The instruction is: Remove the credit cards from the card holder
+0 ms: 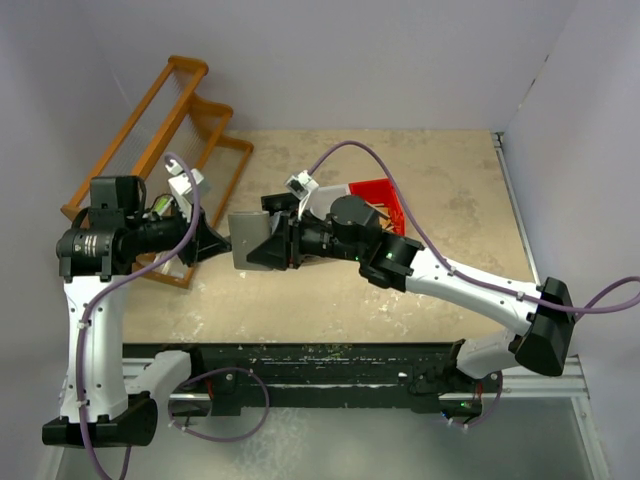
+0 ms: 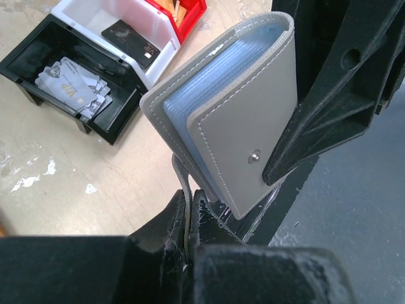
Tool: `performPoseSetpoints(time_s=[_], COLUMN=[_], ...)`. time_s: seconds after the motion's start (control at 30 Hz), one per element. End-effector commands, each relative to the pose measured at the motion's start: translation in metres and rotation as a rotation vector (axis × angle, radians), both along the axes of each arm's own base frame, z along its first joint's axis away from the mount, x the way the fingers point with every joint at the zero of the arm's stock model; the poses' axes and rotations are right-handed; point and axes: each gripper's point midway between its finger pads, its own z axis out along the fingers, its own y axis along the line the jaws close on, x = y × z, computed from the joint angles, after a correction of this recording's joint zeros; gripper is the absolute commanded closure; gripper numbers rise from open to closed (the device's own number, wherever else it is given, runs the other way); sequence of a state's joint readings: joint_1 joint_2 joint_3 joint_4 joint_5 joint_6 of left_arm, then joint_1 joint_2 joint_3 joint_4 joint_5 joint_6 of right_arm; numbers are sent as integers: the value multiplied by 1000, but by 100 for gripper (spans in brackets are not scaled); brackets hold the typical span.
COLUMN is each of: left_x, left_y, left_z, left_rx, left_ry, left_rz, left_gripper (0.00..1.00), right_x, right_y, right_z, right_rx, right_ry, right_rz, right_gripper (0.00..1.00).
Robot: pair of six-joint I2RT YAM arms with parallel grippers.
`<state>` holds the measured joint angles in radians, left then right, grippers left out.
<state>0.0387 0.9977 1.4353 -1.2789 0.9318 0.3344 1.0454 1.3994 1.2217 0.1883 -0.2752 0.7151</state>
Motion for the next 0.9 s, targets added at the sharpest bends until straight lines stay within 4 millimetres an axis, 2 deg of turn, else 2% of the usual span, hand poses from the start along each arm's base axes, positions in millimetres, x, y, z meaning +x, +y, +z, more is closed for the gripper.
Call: performPoseSetpoints(time_s=[0.0,0.07,0.13,0.2,0.23,0.33,0.4,0.57,0.73,0.8,0.87], left_x=[1,2,3,6,8,16,21,25,21,18,16], left_y=[-5,-5,-5,-3,-1,4,8,12,11,10,9], left_z=[23,25,24,25,25,29,33,42,42,42,43], left_rx=[-36,-38,-36,-27,-17,10,30,60,64,60,56], left_ry=[-76,-80,-79,-86,-91,-121,-153,-202,-196,-187,-178], left_rz=[-17,-14,-9,5,17,57,81,90,65,55,49], left_gripper=[100,100,100,100,100,100,100,100,100,100,100], right_x=[-5,-3,0,3,5,12,14,10,10,13,25], right_y=[-5,-4,-5,-7,-9,-18,-22,-26,-27,-27,-27], right_z=[54,50,44,38,37,32,28,19,11,5,11], right_rx=[150,145,141,145,154,168,163,124,88,44,21], right_ry=[-96,-90,-81,-63,-57,-39,-38,-57,-92,-122,-197], right_rz=[21,22,21,24,29,24,22,63,82,84,33], right_gripper=[95,90,80,64,53,31,23,12,9,8,6])
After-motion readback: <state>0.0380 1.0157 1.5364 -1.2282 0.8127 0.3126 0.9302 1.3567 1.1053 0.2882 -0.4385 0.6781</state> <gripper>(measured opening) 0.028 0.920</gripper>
